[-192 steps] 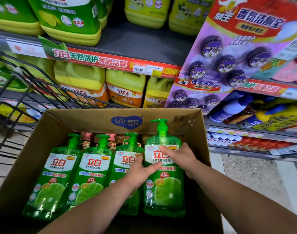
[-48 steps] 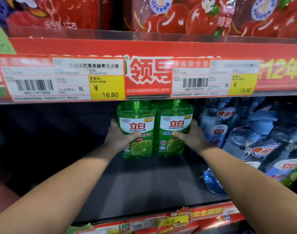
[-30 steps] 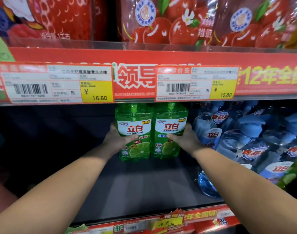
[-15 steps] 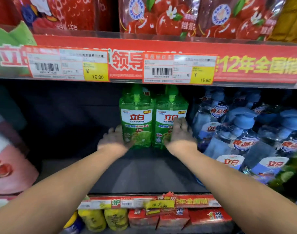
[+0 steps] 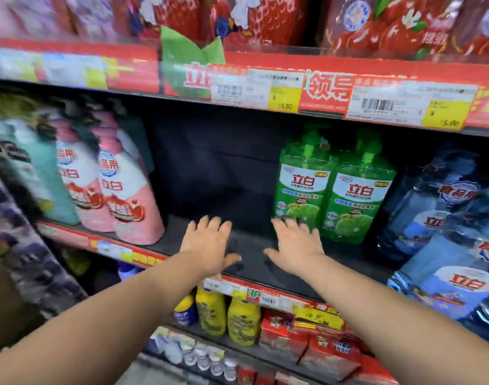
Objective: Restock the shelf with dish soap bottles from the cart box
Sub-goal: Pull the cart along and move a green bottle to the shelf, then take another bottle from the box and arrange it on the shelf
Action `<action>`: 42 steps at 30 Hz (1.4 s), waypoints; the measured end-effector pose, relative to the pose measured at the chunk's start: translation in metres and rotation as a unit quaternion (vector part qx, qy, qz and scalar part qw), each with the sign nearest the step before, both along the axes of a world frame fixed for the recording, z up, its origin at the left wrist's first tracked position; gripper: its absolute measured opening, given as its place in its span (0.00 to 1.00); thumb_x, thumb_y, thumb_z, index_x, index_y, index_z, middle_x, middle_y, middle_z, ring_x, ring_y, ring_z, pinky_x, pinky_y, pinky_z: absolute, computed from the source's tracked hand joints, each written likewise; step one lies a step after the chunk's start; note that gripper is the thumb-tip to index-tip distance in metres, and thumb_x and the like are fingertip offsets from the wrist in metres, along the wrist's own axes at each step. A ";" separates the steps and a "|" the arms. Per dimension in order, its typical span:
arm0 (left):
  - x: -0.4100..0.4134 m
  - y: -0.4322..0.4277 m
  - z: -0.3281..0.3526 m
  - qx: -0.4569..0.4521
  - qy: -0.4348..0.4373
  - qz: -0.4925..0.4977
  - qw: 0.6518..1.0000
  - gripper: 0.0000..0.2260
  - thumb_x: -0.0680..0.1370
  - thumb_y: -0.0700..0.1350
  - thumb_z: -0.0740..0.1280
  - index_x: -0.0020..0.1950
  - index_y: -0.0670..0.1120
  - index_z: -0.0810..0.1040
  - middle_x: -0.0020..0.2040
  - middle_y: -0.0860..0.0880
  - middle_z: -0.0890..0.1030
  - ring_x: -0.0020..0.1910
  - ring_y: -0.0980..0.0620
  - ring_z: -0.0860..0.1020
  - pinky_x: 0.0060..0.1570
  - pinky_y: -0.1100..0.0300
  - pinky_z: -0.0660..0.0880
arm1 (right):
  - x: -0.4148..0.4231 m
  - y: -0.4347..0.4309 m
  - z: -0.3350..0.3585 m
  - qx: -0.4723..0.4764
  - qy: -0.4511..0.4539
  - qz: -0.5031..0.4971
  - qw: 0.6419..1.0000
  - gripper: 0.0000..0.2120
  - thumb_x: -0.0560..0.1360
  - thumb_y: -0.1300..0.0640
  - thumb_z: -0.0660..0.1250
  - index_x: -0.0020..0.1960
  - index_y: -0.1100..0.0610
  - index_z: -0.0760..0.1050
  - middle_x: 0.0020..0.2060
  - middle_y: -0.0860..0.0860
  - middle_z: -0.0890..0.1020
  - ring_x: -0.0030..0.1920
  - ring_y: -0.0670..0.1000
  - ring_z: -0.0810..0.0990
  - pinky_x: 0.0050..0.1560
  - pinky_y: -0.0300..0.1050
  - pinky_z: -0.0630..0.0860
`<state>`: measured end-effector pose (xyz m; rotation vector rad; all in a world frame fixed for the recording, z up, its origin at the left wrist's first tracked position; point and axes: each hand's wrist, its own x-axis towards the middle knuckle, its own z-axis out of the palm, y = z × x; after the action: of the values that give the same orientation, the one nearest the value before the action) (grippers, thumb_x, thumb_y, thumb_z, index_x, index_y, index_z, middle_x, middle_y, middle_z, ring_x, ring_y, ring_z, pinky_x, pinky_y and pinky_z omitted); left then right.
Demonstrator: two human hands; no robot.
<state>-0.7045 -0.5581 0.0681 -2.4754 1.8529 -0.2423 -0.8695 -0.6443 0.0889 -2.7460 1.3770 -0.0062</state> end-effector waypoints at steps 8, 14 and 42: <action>0.074 0.142 -0.001 -0.012 0.005 0.097 0.995 0.36 0.72 0.66 0.60 0.72 0.46 0.58 0.71 0.45 0.65 0.70 0.43 0.62 0.66 0.45 0.62 | 0.097 0.090 -0.004 0.034 -0.001 0.088 0.996 0.34 0.75 0.41 0.61 0.76 0.51 0.52 0.76 0.50 0.56 0.76 0.59 0.51 0.72 0.62 0.54; 0.140 0.309 -0.006 -0.027 0.035 0.228 0.973 0.36 0.71 0.68 0.60 0.72 0.49 0.59 0.70 0.47 0.66 0.69 0.44 0.63 0.66 0.47 0.63 | 0.186 0.228 -0.016 0.020 0.015 0.212 0.977 0.33 0.73 0.41 0.64 0.72 0.51 0.57 0.72 0.51 0.63 0.72 0.58 0.59 0.68 0.60 0.61; 0.353 0.638 -0.016 -0.002 0.046 0.483 0.874 0.34 0.73 0.66 0.60 0.73 0.48 0.58 0.70 0.46 0.65 0.70 0.44 0.62 0.67 0.47 0.61 | 0.526 0.529 -0.043 0.042 0.031 0.499 0.865 0.34 0.75 0.41 0.61 0.75 0.51 0.54 0.75 0.52 0.60 0.75 0.59 0.55 0.71 0.64 0.55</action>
<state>-0.3512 0.0799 0.0521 -3.0597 0.4258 -0.0710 -0.3436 -0.1153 0.0456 -3.0206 -0.1718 0.1881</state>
